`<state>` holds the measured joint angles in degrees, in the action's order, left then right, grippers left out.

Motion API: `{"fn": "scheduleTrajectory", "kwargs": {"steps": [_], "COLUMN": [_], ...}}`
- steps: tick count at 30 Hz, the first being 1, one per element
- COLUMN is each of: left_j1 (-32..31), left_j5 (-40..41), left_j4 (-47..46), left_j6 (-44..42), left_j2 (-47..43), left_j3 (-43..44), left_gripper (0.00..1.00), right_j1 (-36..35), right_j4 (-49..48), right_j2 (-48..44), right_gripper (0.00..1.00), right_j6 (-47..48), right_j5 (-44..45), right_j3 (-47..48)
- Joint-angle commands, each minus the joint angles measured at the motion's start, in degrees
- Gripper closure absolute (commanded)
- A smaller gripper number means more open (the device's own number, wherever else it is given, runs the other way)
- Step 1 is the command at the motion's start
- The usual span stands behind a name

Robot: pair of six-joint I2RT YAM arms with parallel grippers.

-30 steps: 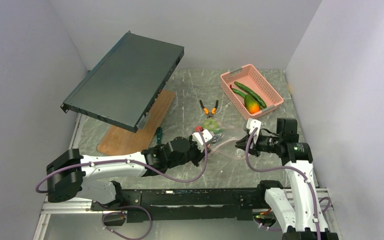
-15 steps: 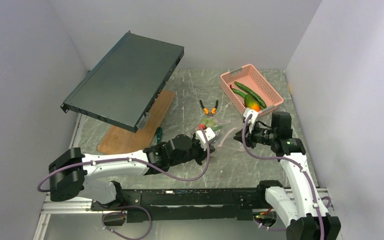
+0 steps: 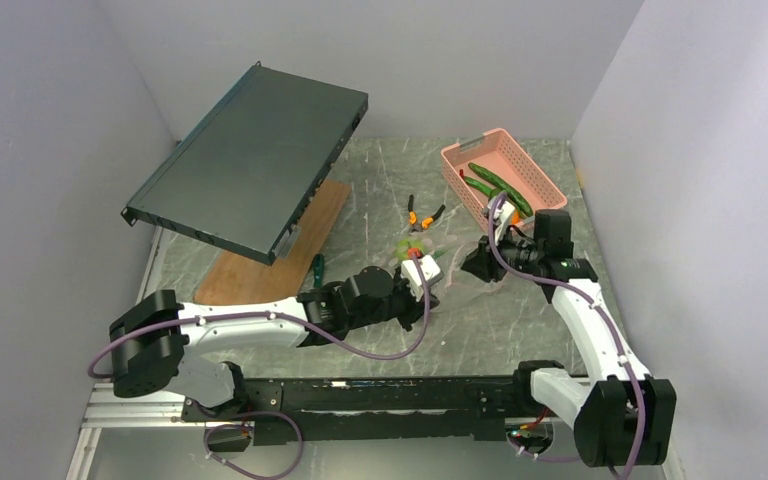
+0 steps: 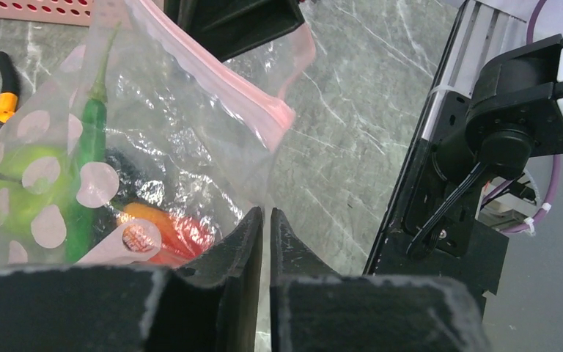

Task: Open the zip-top bag and remove the fake food
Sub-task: Pick up the fake vegetable from the zipper food storage bag.

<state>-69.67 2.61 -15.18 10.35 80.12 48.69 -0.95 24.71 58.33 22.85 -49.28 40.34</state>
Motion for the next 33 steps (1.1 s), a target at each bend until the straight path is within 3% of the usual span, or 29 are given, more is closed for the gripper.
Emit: {"fn": "scheduleTrajectory", "kwargs": {"steps": [1, 4, 11, 15, 21, 29, 33], "left_j1": [0.06, 0.14, 1.27, 5.53, 12.51, 17.53, 19.20], "left_j5": [0.27, 2.45, 7.28, 6.08, 1.08, -1.29, -0.99], "left_j4": [-1.98, -1.51, -0.49, 0.42, 3.59, 6.33, 7.37], "left_j6": [0.61, 0.12, -0.88, 1.58, 5.58, 7.22, 6.62], "left_j2": [-1.80, -3.85, -9.93, -11.58, -8.89, 2.70, 8.50], "left_j3": [0.90, -0.59, -3.87, -4.87, -1.35, 5.97, 8.80], "left_gripper": [0.83, 0.70, 0.21, 0.06, 0.04, 0.29, 0.33], "right_j1": [2.06, 3.16, 4.85, 6.21, 6.93, 6.93, 6.66], "right_j4": [-6.22, -7.78, -10.11, -11.34, -14.63, -17.58, -17.54], "right_j2": [0.71, 0.89, 1.28, 0.66, 1.11, 5.21, 6.94], "right_gripper": [0.68, 0.66, 0.64, 0.63, 0.62, 0.62, 0.62], "right_j6": [-6.77, -8.83, -13.27, -15.69, -20.34, -25.45, -24.93], "right_j5": [0.50, 0.22, -2.04, -3.74, -4.64, -4.90, -4.67], "right_j3": [0.40, -0.31, -1.62, -2.87, -5.38, -5.66, -5.31]}}
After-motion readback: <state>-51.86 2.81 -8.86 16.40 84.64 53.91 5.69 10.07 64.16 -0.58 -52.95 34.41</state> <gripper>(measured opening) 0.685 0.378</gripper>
